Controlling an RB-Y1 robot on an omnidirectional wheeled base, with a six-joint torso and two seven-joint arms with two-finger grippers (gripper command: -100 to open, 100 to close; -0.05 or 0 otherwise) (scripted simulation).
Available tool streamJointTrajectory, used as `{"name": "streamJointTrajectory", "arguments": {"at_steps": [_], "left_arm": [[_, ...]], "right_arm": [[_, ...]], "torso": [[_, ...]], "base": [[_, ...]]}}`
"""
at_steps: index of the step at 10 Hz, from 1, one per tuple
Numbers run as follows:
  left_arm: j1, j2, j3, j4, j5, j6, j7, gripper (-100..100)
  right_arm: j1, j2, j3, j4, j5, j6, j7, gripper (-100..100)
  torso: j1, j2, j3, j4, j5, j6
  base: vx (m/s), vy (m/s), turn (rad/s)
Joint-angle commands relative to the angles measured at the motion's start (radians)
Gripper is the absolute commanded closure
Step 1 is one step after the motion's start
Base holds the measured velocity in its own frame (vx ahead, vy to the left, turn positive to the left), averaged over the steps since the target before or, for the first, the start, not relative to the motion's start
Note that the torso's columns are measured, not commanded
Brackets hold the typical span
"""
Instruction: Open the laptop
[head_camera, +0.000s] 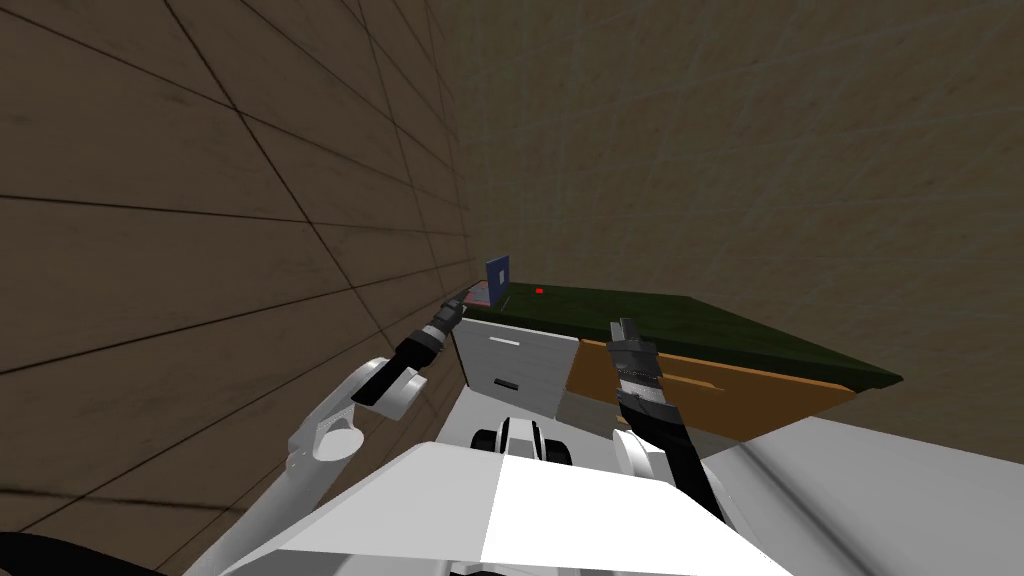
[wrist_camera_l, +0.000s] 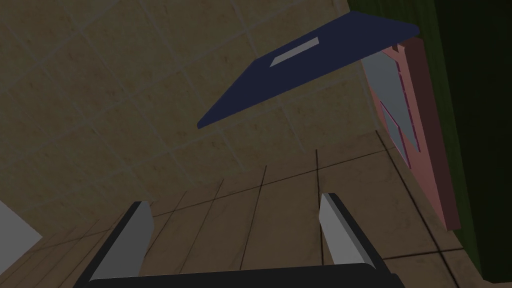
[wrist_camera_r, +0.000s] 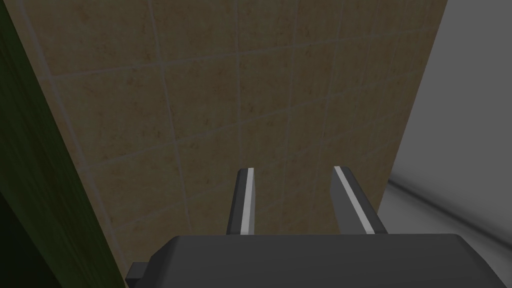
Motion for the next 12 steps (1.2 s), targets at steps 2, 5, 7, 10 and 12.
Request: {"name": "streamJointTrajectory", "arguments": {"at_steps": [2,5,7,10,12], "left_arm": [[-0.027,0.049,0.006,0.003,0.007,0.086,0.020,-100],[-0.058,0.115,0.011,0.011,0.013,0.171,0.043,-100],[-0.074,0.149,0.014,0.014,0.016,0.223,0.054,-100],[-0.089,0.183,0.016,0.016,0.019,0.277,0.066,-100],[-0.104,0.218,0.019,0.018,0.022,0.324,0.077,-100]], "right_arm": [[0.000,0.000,0.000,0.000,0.000,0.000,0.000,0],[0.000,0.000,0.000,0.000,0.000,0.000,0.000,0],[0.000,0.000,0.000,0.000,0.000,0.000,0.000,0],[0.000,0.000,0.000,0.000,0.000,0.000,0.000,0],[0.000,0.000,0.000,0.000,0.000,0.000,0.000,0]], "torso": [[0.000,0.000,0.000,0.000,0.000,0.000],[0.000,0.000,0.000,0.000,0.000,0.000],[0.000,0.001,0.000,0.000,0.000,0.000],[0.000,0.000,0.000,0.000,0.000,0.000],[0.000,0.000,0.000,0.000,0.000,0.000]], "base": [[0.039,-0.004,-0.057],[0.043,-0.006,-0.063],[0.041,-0.002,-0.067],[0.038,-0.003,-0.049],[0.046,0.001,-0.061]]}}
